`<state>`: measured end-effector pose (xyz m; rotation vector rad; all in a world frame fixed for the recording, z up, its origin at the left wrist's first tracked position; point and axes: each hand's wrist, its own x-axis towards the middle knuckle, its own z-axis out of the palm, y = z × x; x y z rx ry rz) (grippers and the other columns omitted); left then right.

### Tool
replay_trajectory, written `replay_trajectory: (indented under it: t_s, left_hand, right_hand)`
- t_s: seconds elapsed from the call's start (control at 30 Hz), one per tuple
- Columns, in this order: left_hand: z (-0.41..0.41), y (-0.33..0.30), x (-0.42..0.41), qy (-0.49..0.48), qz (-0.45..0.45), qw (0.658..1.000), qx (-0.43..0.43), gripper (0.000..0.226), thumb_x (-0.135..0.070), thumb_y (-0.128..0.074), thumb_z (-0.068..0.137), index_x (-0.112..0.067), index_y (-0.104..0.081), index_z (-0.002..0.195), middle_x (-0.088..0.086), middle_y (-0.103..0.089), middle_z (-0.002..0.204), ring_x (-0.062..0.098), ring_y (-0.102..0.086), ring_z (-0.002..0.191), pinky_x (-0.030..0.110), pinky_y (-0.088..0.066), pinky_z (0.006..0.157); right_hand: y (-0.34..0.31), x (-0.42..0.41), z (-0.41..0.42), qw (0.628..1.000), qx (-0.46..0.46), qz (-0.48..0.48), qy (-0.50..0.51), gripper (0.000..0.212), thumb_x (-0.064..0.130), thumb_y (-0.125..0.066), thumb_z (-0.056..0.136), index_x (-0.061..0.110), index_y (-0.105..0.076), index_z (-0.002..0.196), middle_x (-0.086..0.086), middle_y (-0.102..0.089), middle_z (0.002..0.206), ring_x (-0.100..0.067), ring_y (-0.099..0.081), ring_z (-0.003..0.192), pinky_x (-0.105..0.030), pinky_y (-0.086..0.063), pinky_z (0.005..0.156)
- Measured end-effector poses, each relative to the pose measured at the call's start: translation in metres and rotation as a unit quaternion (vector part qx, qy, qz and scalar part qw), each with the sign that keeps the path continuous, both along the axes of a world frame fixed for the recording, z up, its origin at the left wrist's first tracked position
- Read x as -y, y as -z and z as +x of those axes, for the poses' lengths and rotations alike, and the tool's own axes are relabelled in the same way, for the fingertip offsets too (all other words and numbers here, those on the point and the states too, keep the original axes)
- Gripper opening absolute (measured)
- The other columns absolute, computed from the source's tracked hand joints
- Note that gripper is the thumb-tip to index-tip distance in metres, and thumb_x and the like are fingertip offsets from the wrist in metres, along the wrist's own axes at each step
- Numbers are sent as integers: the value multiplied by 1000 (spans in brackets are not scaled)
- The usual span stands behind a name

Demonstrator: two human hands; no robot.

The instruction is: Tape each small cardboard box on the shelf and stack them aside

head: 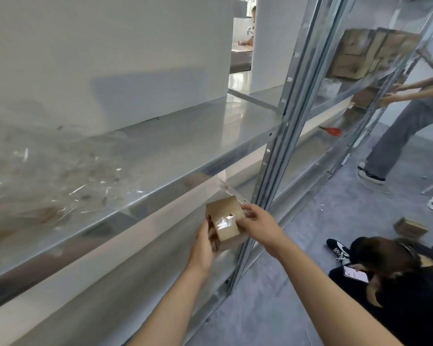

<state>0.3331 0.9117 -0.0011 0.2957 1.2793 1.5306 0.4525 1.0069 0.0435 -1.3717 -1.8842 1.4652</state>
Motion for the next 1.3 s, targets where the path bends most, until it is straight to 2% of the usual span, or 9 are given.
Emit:
replay_trajectory:
  t_s: [0.13,0.27,0.43,0.7,0.83,0.93,1.0,1.13,1.3]
  left_hand:
    - [-11,7,-35,-14,-10,999,39,41,-52,-27,105,-33,-62,117,-3,-68,122,18,-64,109,45,-52,94]
    - [-16,15,-74,-32,-1,997,70,53,-59,-26,103,-29,-55,136,-5,-62,131,32,-57,123,41,-61,68]
    - [-22,42,-120,-57,-39,996,62,59,-65,-25,101,-31,-59,134,-11,-75,114,33,-60,121,48,-44,107]
    - [-19,59,-149,-78,-89,993,14,54,-68,-26,99,-42,-62,129,-18,-68,126,22,-60,126,55,-36,114]
    - [-21,49,-150,-82,-110,991,-8,50,-62,-22,103,-38,-61,124,-24,-70,110,22,-63,116,44,-46,102]
    - [-35,36,-133,-71,-133,987,-62,53,-61,-24,103,-36,-42,147,-20,-46,146,19,-53,125,40,-45,94]
    - [-56,25,-113,-52,-138,983,-109,60,-60,-26,103,-32,-30,156,-13,-27,162,23,-39,142,41,-41,101]
    - [-94,1,-37,-63,-140,982,-106,58,-57,-25,104,-28,-43,150,-5,-47,154,22,-48,137,44,-41,108]
    - [-90,-17,90,-229,-98,968,-37,54,-53,-27,104,-25,-56,140,-1,-60,143,26,-56,131,49,-41,111]
  right_hand:
    - [11,-50,-17,999,17,1,-35,39,48,-56,97,26,-60,129,3,-68,116,-12,-65,100,-36,-54,90]
    - [18,-102,-32,997,36,-13,-65,54,56,-34,104,21,-50,142,-1,-58,133,-22,-56,118,-45,-47,104]
    - [27,-150,-55,988,100,5,-117,68,54,-15,106,7,-53,136,-19,-56,136,-33,-53,123,-41,-40,104]
    - [66,-181,-86,981,158,-4,-114,65,48,-11,107,7,-42,145,-20,-46,147,-35,-44,133,-39,-36,104]
    - [63,-182,-84,962,201,54,-176,49,32,-16,109,10,-40,146,-21,-42,148,-41,-37,136,-44,-32,110]
    - [52,-175,-78,930,221,176,-236,45,31,-24,107,14,-39,146,-16,-37,151,-39,-33,138,-44,-30,112]
    - [44,-165,-75,919,158,258,-252,64,54,-21,99,15,-44,145,-10,-39,154,-32,-31,142,-42,-28,118]
    - [20,-128,-76,924,-18,256,-285,52,55,-33,102,23,-53,136,2,-51,141,-20,-50,126,-33,-37,109]
    - [12,-41,-110,926,-177,-104,-318,34,45,-52,101,20,-67,118,-2,-70,121,-21,-65,115,-37,-48,104]
